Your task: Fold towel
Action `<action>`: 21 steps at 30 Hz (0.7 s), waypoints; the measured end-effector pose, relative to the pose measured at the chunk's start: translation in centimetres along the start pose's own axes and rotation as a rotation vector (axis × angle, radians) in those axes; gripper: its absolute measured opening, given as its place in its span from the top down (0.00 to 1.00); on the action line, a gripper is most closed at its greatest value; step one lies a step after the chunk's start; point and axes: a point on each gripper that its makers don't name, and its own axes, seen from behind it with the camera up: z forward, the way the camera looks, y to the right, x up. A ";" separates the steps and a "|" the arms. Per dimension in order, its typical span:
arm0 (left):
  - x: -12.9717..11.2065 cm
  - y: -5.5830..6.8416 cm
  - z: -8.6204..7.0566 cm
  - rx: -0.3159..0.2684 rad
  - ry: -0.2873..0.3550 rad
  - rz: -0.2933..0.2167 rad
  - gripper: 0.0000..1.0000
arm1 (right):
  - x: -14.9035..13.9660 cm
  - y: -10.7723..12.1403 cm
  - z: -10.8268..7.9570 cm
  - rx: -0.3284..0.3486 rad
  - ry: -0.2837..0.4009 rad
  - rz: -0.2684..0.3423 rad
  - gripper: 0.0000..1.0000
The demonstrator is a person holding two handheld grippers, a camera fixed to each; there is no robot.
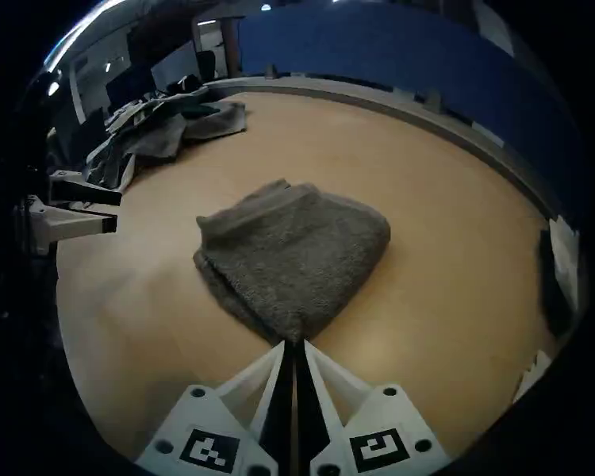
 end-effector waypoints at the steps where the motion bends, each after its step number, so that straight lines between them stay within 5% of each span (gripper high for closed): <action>1: 0.1 0.0 0.0 0.001 0.001 0.000 0.08 | 0.5 0.1 -0.2 -0.002 0.011 -0.003 0.98; 8: 1.0 0.0 -0.2 0.004 0.013 0.002 0.08 | 5.0 0.6 -2.8 -0.016 0.109 -0.020 0.98; 21: 3.0 0.9 -1.2 -0.004 0.055 0.014 0.08 | 13.7 1.7 -10.4 -0.060 0.282 -0.065 0.98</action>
